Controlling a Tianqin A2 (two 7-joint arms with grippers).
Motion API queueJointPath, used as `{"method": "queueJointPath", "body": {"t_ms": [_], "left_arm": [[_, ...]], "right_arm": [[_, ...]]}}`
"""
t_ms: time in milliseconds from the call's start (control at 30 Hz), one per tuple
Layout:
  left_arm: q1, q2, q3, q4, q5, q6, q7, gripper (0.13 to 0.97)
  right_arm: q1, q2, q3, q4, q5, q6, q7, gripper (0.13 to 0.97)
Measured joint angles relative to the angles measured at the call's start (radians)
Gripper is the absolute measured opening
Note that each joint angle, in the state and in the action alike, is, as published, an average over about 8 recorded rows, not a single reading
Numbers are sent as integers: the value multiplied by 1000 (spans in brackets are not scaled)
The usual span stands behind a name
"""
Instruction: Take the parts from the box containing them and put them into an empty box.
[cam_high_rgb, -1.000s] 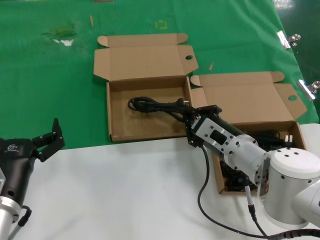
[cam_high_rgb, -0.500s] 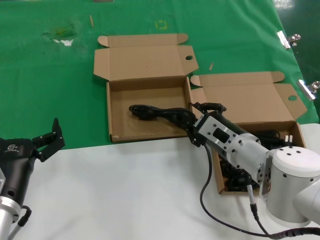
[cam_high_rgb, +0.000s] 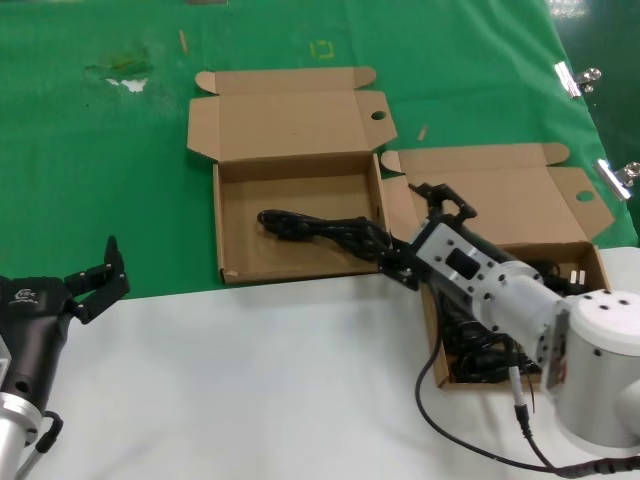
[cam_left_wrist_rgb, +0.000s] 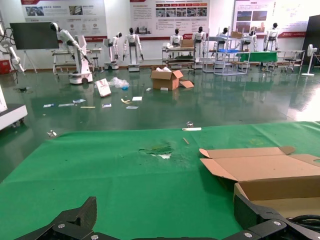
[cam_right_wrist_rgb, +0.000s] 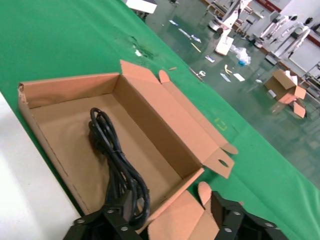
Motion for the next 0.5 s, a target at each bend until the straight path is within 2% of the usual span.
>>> {"method": "queueJointPath", "body": {"t_ms": [100, 367, 500], "left_arm": [[0, 0, 0, 0, 0, 0, 0, 966], [0, 0, 0, 0, 0, 0, 0, 966], [0, 0, 0, 0, 0, 0, 0, 966]], "right_arm": [[-2, 29, 0, 31, 0, 9, 16, 485], [-11, 120, 1, 110, 0, 27, 81, 696], [-21, 173, 12, 157, 0, 36, 120, 755]]}}
